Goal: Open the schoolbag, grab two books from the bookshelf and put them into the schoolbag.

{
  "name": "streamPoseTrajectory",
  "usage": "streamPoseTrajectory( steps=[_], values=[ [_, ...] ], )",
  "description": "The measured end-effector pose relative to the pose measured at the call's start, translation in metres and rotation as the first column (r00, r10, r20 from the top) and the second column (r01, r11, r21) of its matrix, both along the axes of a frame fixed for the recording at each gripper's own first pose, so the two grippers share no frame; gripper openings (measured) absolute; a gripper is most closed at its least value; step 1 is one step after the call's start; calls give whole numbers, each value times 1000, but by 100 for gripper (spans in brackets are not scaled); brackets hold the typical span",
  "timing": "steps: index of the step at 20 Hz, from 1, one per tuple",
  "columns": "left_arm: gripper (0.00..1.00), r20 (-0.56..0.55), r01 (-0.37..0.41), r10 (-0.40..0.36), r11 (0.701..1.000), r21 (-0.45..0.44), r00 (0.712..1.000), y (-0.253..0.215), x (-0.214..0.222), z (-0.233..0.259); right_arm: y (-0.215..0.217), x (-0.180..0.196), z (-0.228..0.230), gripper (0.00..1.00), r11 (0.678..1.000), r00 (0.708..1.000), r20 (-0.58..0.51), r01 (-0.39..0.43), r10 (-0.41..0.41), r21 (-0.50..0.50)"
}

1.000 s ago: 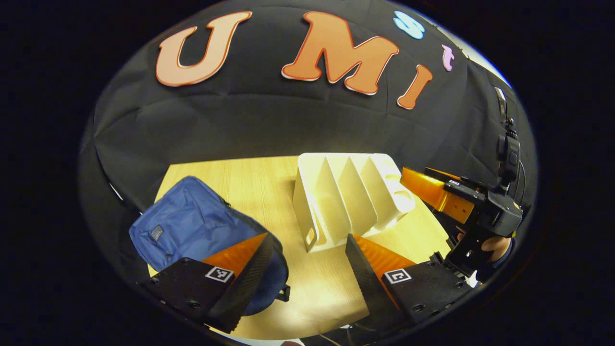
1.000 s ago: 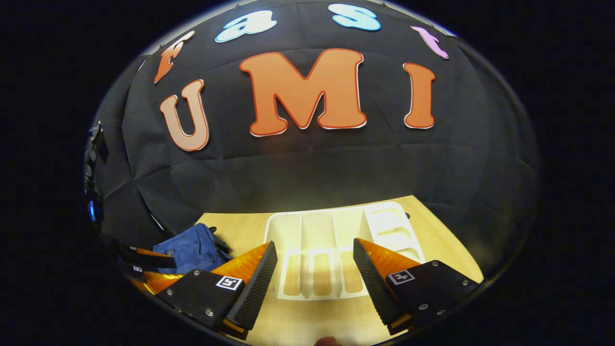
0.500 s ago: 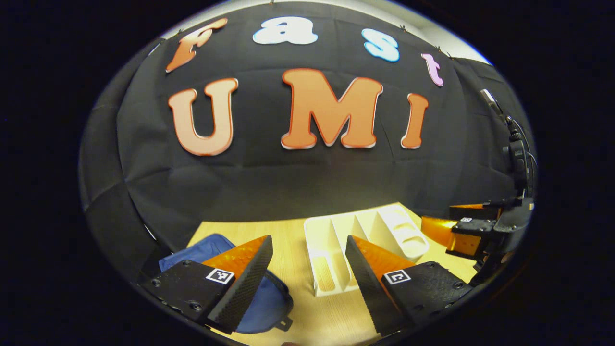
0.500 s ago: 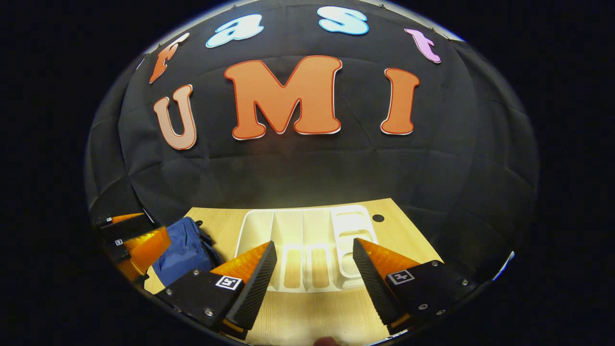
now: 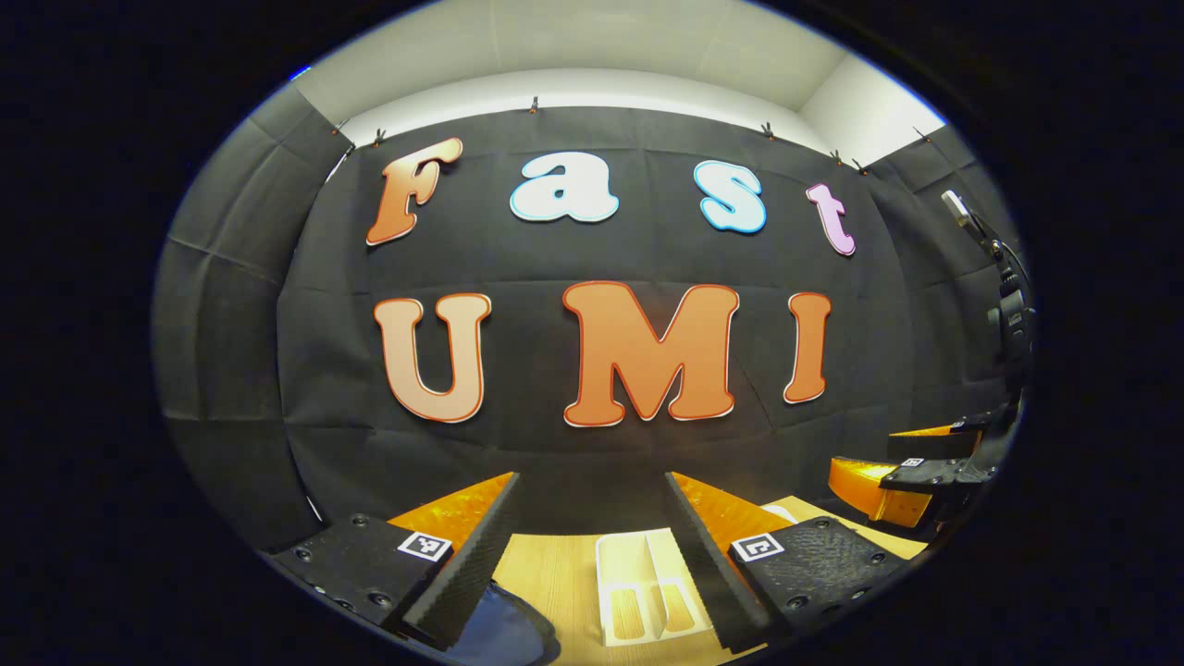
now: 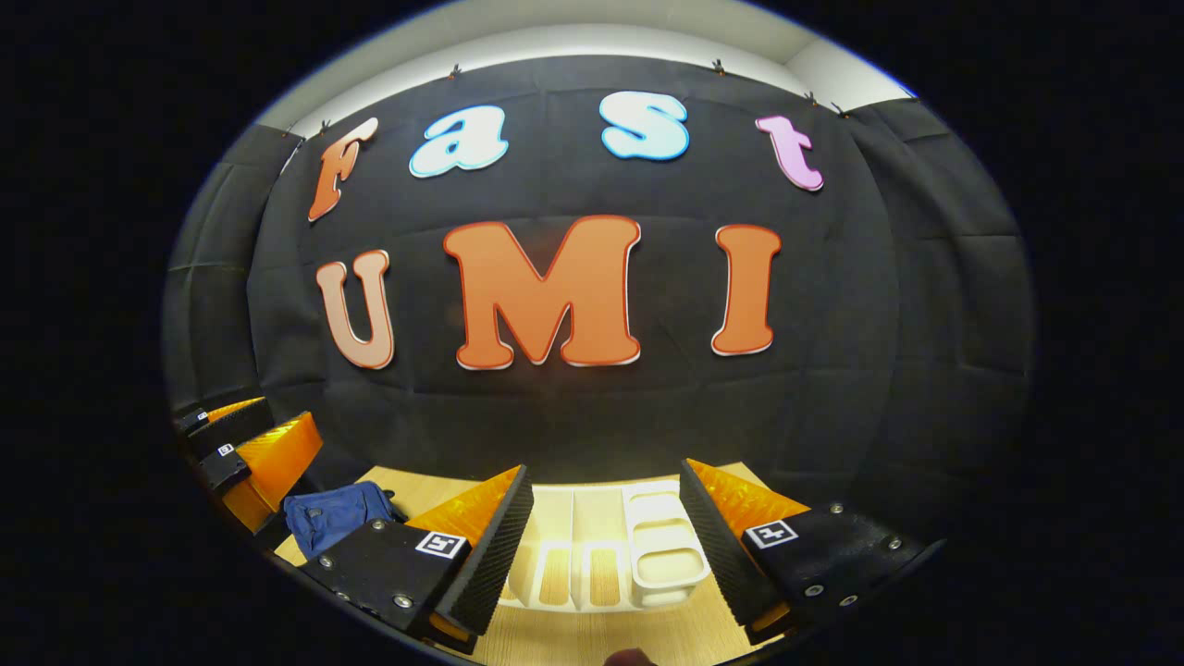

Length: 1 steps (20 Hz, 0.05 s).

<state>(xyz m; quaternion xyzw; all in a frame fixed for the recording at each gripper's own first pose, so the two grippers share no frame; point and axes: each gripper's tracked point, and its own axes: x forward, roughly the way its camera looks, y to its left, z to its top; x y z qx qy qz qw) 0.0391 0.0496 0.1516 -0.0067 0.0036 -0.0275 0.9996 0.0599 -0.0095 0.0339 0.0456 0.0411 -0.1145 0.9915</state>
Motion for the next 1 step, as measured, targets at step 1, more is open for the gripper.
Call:
streamPoseTrajectory(
  steps=[1],
  values=[
    [93, 18, -9, 9, 1000, -1, 1000, 0, -5, 5, 1, -4, 2, 94, 1000, 1000, 19, -1, 1, -4]
  ],
)
